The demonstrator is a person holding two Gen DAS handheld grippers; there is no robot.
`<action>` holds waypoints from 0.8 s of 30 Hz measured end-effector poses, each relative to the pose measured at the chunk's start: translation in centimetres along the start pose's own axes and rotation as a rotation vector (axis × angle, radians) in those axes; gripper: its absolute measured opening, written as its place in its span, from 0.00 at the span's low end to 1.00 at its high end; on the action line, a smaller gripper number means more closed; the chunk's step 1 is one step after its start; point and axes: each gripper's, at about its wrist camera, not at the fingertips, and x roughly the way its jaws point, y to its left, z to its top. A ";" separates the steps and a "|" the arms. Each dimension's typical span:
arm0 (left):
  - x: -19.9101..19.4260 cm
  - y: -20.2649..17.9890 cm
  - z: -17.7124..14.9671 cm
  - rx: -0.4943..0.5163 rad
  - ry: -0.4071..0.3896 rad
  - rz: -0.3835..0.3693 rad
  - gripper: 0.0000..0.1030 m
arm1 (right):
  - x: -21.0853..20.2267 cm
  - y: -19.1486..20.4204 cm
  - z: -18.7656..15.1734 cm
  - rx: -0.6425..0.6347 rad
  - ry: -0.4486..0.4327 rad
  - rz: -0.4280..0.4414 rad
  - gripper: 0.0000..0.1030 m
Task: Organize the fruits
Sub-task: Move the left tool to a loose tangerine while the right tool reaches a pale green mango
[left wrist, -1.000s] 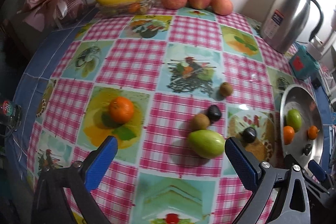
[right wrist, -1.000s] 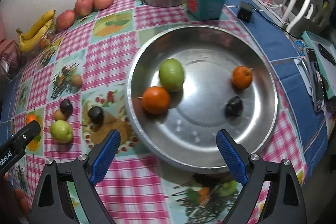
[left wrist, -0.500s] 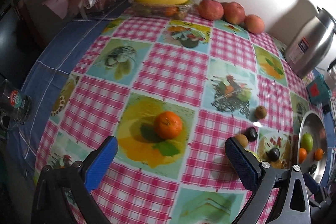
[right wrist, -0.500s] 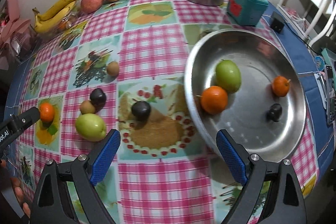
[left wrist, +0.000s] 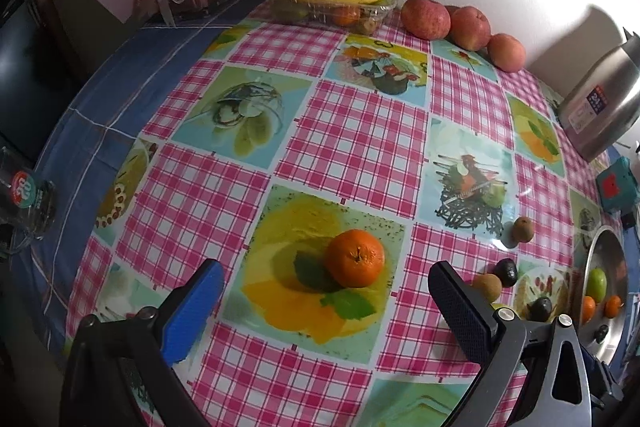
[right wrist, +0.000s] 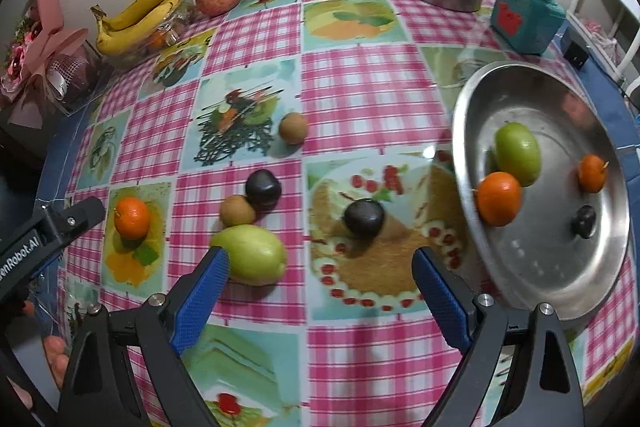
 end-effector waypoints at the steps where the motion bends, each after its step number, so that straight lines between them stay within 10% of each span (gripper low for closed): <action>1: 0.2 0.0 0.0 0.005 0.005 -0.001 1.00 | 0.1 0.1 0.0 0.002 0.003 0.005 0.90; 24: 4.1 -1.4 0.8 0.115 0.027 -0.012 1.00 | 4.6 3.9 -0.4 -0.032 0.079 -0.022 0.90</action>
